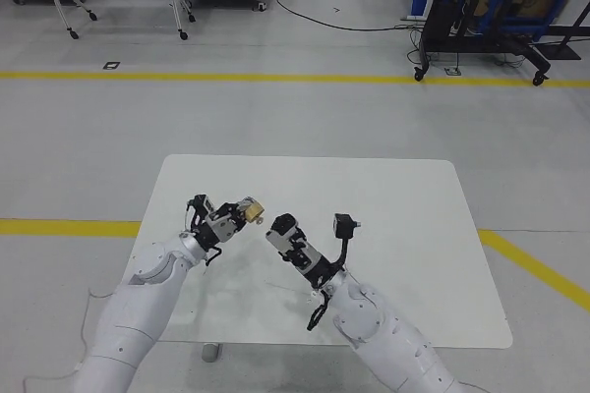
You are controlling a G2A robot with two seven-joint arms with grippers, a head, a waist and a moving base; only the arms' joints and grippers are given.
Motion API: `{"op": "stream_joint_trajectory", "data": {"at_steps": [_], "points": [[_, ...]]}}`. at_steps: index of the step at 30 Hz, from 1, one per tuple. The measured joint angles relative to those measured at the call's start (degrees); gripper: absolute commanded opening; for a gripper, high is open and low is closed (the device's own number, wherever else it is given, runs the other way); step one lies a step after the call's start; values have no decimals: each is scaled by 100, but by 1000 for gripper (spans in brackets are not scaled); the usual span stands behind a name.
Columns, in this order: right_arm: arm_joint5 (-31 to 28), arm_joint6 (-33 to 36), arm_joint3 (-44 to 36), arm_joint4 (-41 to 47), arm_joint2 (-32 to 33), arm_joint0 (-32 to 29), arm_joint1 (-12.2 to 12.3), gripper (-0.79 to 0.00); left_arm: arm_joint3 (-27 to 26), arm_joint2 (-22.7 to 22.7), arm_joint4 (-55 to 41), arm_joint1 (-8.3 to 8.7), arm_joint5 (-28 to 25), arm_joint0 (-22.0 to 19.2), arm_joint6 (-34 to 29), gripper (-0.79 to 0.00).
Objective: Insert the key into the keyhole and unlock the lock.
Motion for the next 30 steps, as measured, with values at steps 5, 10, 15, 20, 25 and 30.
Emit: {"op": "stream_joint_trajectory", "data": {"at_steps": [5,10,15,20,25,30], "points": [[-717,1000,76,677,-98,90,66,-785,169,44,-391,-48,447,-121,-162,-785],[-742,1826,466,1400,-98,511,80,-785,472,50,-778,-71,932,-293,-620,-785],[-514,1537,677,1108,-64,694,30,-785,665,121,-1001,-102,1217,-398,-1060,-785],[-38,1182,874,659,-98,870,-37,-785,851,185,-1206,-132,1471,-512,-1446,-785],[411,703,1037,261,-213,980,-131,-785,1020,222,-1286,-157,1524,-602,-1622,-785],[528,366,961,-50,-251,929,-171,-785,1057,219,-1275,-172,1338,-626,-1656,-785]]}}
